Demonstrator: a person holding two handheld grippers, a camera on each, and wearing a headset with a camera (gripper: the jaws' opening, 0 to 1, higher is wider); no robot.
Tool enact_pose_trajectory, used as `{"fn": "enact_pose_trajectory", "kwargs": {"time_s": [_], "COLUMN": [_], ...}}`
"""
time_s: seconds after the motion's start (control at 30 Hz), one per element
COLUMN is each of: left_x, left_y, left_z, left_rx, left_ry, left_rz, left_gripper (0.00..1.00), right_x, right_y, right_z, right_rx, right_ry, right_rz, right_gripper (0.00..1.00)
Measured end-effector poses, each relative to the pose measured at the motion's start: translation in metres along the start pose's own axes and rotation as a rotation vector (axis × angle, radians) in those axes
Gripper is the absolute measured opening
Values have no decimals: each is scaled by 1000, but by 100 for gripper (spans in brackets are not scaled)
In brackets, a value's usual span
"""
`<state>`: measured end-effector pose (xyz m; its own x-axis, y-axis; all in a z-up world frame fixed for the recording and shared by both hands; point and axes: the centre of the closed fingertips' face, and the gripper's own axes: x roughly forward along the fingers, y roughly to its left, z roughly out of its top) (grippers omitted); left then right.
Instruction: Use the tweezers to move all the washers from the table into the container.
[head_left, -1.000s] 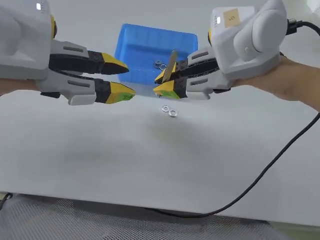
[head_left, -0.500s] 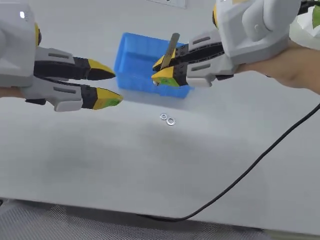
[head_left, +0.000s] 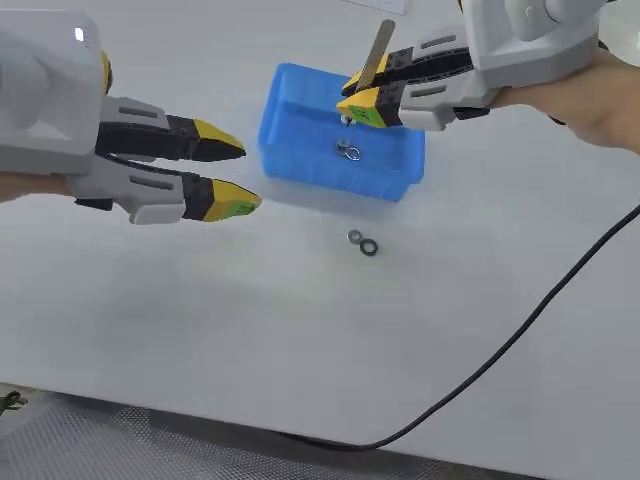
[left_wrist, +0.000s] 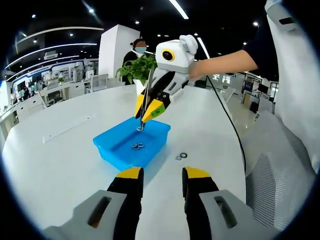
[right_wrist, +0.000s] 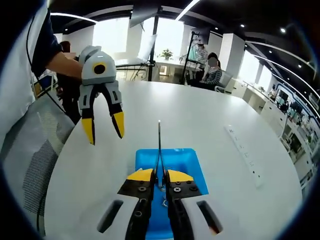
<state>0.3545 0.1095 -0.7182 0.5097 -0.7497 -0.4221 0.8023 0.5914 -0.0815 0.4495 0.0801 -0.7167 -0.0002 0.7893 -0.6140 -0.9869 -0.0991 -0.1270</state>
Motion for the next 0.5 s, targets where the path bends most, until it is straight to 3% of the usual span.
{"fn": "enact_pose_trajectory", "kwargs": {"time_s": [0.23,0.5], "left_x": [-5,-10], "left_y": [8,10], "left_z": [-9,-26], "left_rx": [-21,-48], "left_ry": [13,48], "left_rz": [18,27], "left_gripper": [35,38], "right_x": [23,35], "right_y": [-2,-1], "right_z": [-23,-24], "right_rx": [13,9], "right_ry": [20,12], "right_rz": [13,25], "right_gripper": [10,10]}}
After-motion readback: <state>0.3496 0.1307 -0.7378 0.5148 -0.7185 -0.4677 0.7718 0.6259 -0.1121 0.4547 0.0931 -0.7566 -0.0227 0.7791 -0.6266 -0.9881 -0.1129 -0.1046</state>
